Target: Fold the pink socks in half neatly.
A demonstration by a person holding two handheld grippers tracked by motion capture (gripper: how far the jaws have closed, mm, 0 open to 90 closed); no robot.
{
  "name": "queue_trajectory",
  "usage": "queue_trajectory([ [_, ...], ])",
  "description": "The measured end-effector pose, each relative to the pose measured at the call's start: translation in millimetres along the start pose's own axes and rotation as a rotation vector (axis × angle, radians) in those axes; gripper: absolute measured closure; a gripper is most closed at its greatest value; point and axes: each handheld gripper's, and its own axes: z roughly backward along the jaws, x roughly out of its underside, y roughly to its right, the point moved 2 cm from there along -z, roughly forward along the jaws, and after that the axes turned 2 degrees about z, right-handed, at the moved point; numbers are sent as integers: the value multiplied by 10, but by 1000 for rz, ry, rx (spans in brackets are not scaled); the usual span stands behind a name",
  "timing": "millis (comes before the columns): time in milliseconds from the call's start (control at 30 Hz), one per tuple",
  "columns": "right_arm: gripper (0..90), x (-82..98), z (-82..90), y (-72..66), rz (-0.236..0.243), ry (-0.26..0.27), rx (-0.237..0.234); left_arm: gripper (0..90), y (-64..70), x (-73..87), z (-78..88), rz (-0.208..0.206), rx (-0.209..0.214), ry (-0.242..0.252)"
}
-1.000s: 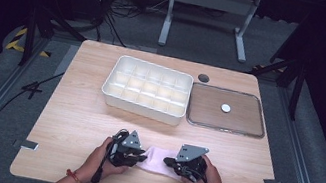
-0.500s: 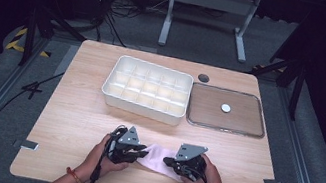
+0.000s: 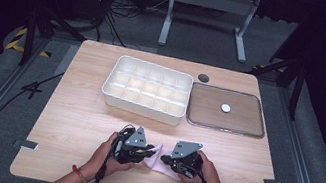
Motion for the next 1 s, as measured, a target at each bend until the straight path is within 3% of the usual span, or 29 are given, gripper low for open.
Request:
queue_trajectory([
  [100, 894, -7, 3, -1, -11, 9, 4, 784, -1, 2, 0, -10, -7, -9],
  [433, 893, -95, -59, 30, -6, 18, 14, 790, 7, 6, 7, 17, -19, 9],
  [567, 893, -109, -117, 37, -10, 23, 4, 799, 15, 1, 20, -21, -17, -14],
  [733, 866, -148, -147, 35, 6, 32, 6, 806, 21, 16, 53, -29, -27, -23],
  [833, 858, -141, -59, 68, -1, 47, 16, 806, 11, 29, 60, -24, -39, -25],
  [867, 842, -119, 59, 114, -10, 61, 31, 806, 13, 36, 67, -14, -44, -25],
  [1000, 823, -58, 199, 145, -7, 52, 32, 805, -2, 57, 79, -4, -54, -29],
])
